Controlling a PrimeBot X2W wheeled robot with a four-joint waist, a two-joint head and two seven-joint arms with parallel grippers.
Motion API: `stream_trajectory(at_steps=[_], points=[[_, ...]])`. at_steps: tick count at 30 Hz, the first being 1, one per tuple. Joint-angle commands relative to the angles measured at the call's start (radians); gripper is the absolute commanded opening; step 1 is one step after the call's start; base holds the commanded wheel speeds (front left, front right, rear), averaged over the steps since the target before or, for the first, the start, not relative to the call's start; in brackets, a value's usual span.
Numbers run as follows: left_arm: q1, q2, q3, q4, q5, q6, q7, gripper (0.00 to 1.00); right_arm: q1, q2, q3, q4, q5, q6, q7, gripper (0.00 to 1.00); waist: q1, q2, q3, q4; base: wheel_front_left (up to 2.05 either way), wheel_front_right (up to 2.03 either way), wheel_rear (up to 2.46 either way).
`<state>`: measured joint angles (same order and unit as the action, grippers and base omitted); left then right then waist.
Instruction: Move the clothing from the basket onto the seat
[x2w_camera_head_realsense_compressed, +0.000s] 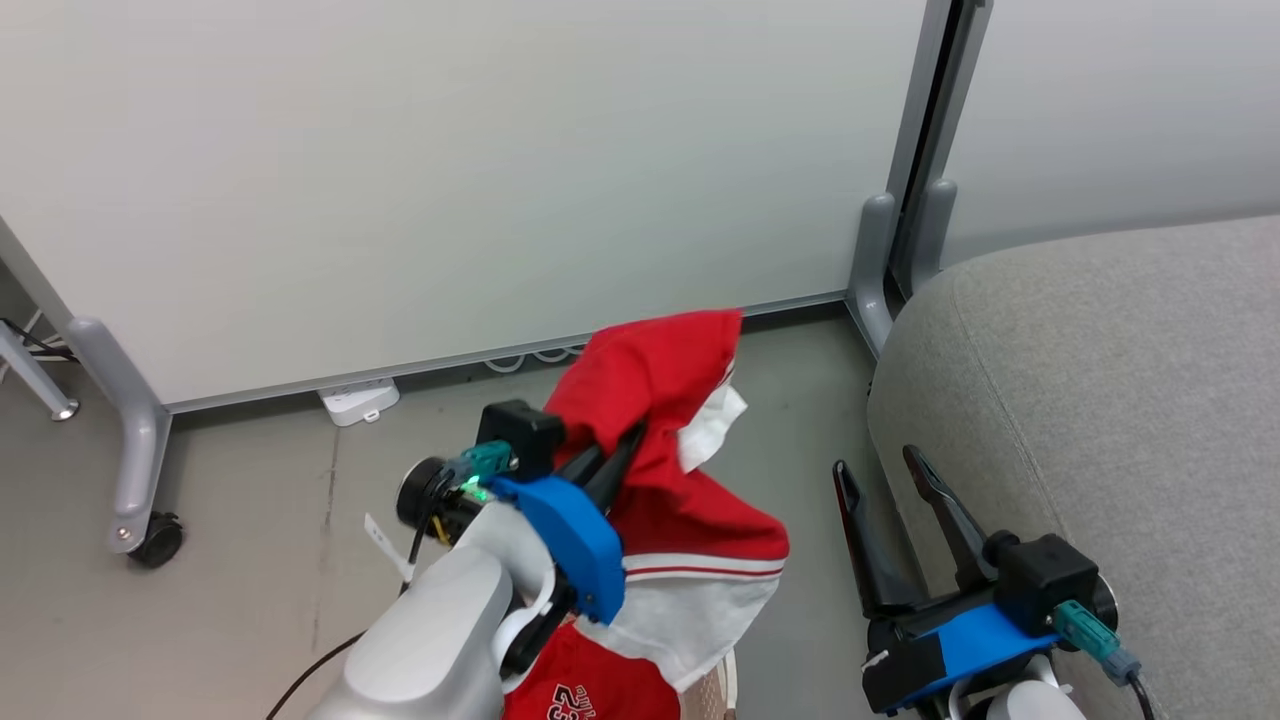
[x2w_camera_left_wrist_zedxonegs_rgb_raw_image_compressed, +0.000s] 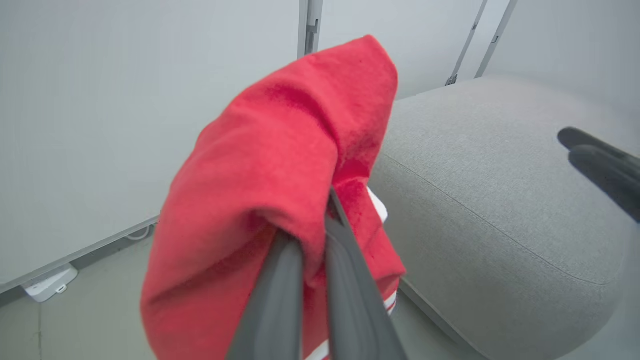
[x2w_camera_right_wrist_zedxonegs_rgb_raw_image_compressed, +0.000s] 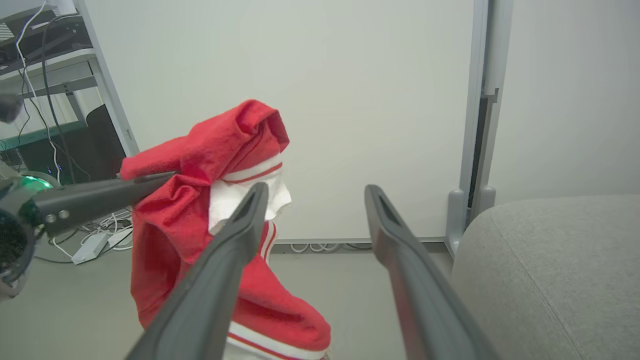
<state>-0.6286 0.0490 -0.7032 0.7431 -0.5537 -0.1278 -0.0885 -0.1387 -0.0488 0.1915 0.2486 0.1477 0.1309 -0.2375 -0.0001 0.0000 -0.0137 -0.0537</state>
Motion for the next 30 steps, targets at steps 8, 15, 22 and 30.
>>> stream_trajectory(at_steps=[8, 15, 22, 30], points=[[-0.105, 0.003, -0.093, -0.091, -0.132, 0.033, 0.005, 0.00, 0.018, -0.003, 0.007, -0.013, -0.019, 0.000, 0.021, 1.00, 0.0001, 0.0000, -0.029, 0.010, 0.00, 0.00, 0.00], [-0.130, 0.003, -0.158, -0.096, -0.193, 0.065, -0.004, 0.00, 0.027, -0.003, 0.019, -0.018, -0.021, 0.000, 0.026, 1.00, 0.0001, 0.0000, -0.041, 0.005, 0.00, 0.00, 0.00], [-0.142, 0.003, -0.209, -0.073, -0.238, 0.078, -0.023, 0.00, 0.030, -0.003, 0.029, -0.018, -0.019, 0.000, 0.032, 1.00, 0.0001, 0.0000, -0.042, 0.000, 0.00, 0.00, 0.00], [-0.154, 0.002, -0.257, -0.054, -0.285, 0.088, -0.041, 0.00, 0.000, -0.003, 0.063, 0.013, -0.049, 0.000, 0.060, 1.00, 0.0001, 0.0000, -0.042, -0.001, 0.00, 0.00, 0.00]])
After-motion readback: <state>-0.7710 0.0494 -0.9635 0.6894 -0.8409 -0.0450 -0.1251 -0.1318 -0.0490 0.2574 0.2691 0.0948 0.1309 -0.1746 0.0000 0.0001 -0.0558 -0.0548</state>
